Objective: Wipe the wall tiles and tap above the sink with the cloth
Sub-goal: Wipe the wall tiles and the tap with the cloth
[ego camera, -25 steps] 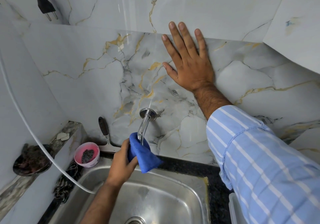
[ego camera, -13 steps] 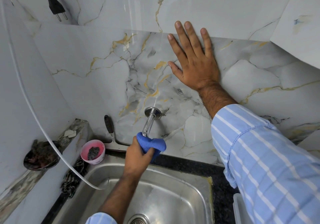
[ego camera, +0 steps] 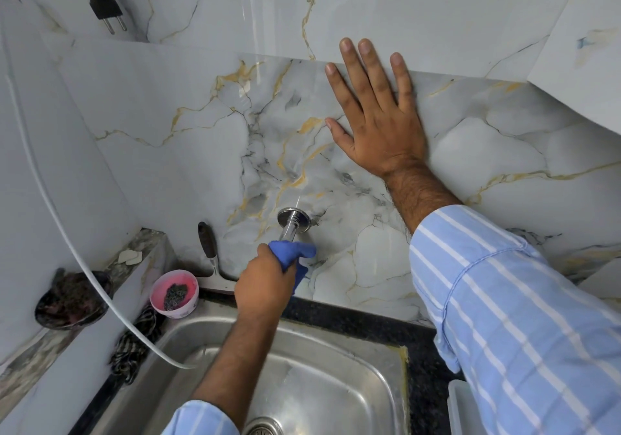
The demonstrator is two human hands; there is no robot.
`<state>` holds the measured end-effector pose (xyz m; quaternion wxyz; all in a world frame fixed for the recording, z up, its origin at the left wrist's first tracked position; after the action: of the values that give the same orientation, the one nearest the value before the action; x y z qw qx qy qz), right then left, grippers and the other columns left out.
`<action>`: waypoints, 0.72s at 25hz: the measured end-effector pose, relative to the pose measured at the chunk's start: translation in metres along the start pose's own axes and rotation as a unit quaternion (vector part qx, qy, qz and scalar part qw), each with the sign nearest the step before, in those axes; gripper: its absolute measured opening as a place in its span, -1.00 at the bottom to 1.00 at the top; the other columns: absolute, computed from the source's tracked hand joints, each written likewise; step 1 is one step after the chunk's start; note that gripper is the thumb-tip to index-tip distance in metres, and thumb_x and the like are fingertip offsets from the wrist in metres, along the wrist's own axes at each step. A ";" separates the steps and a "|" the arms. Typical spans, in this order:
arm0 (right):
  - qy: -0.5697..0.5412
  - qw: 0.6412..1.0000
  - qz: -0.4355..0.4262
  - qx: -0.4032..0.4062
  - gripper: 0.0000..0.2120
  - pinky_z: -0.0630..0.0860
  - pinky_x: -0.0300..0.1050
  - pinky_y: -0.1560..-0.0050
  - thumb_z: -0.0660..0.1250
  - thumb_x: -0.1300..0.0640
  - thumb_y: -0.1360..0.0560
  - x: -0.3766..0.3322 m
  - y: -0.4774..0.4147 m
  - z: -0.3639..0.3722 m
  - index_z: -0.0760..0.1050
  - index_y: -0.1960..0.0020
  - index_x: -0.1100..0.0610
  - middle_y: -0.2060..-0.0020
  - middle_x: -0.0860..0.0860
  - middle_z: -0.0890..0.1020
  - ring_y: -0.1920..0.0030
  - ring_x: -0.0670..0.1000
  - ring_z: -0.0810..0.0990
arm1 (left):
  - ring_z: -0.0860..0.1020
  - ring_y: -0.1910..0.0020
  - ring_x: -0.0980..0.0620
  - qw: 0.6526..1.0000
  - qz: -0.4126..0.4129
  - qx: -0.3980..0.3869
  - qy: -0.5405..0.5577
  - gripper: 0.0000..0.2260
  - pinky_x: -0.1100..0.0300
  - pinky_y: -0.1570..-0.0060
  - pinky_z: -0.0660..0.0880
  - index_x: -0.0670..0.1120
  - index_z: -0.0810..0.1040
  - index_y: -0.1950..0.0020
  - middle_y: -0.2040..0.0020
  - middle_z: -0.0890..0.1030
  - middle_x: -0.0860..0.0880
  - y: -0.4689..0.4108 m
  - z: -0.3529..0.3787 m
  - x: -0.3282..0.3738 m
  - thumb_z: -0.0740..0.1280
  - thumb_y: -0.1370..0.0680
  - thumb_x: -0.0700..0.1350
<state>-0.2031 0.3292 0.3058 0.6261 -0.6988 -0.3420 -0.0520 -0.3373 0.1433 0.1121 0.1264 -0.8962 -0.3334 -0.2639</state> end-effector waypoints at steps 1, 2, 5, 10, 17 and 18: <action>0.001 1.000 0.000 0.000 -0.34 0.07 0.27 -0.68 0.01 -0.25 -0.77 0.000 0.000 0.000 0.12 -0.76 0.07 -0.71 0.10 0.19 -0.71 0.16 0.25 | 0.65 0.11 -0.07 0.999 -0.006 0.000 -0.034 -0.74 0.07 0.11 0.56 0.04 0.50 -0.15 0.07 0.63 0.04 -0.004 0.002 0.010 0.34 -0.50 0.09; 0.001 1.000 0.001 0.000 -0.34 0.08 0.27 -0.68 0.01 -0.25 -0.77 -0.001 0.000 -0.001 0.12 -0.76 0.07 -0.71 0.10 0.19 -0.71 0.16 0.25 | 0.66 0.10 -0.04 0.998 -0.020 -0.020 -0.052 -0.74 0.09 0.07 0.58 0.06 0.50 -0.16 0.07 0.64 0.05 -0.009 0.003 0.020 0.37 -0.49 0.00; 0.001 1.000 0.001 -0.001 -0.33 0.06 0.27 -0.68 0.02 -0.25 -0.77 0.000 0.000 -0.001 0.11 -0.76 0.07 -0.71 0.10 0.19 -0.71 0.16 0.25 | 0.67 0.29 0.01 0.985 -0.071 -0.154 0.004 -0.90 0.30 0.24 0.60 -0.02 0.59 0.05 0.33 0.69 0.07 -0.040 -0.002 0.035 0.43 -0.46 -0.14; 0.002 1.000 0.002 0.000 -0.34 0.15 0.28 -0.66 0.02 -0.25 -0.77 0.001 0.000 -0.003 0.15 -0.76 0.07 -0.71 0.10 0.22 -0.70 0.15 0.27 | 0.68 0.43 -0.02 0.786 -0.217 -0.382 0.435 -0.84 0.22 0.41 0.59 -0.23 0.70 0.19 0.26 0.72 -0.15 -0.065 -0.004 0.027 0.46 -0.52 -0.16; 0.006 1.000 0.000 -0.001 -0.35 0.13 0.27 -0.67 0.01 -0.24 -0.77 -0.001 -0.001 -0.004 0.15 -0.76 0.07 -0.70 0.10 0.23 -0.70 0.15 0.28 | 0.65 0.03 -0.09 0.964 -0.031 -0.246 0.095 -0.77 0.15 0.04 0.60 -0.20 0.64 -0.09 0.01 0.70 -0.14 -0.082 0.009 0.044 0.47 -0.49 -0.11; 0.008 1.000 0.000 -0.002 -0.34 0.10 0.27 -0.67 0.02 -0.24 -0.77 0.000 -0.002 -0.004 0.15 -0.76 0.07 -0.70 0.10 0.23 -0.70 0.15 0.27 | 0.65 0.00 -0.09 0.977 -0.019 -0.211 -0.019 -0.71 0.14 0.00 0.57 -0.20 0.61 -0.18 -0.05 0.70 -0.14 -0.074 0.008 0.048 0.45 -0.50 -0.11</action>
<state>-0.2028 0.3253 0.3077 0.6276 -0.6995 -0.3367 -0.0585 -0.3532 0.2271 0.1358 -0.0772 -0.9012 -0.2896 -0.3132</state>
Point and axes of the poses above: each hand's wrist, its own y-axis away from the middle knuckle, its own z-axis out of the palm, x = y × z, the point moved 3 cm from there along -y, towards the middle knuckle
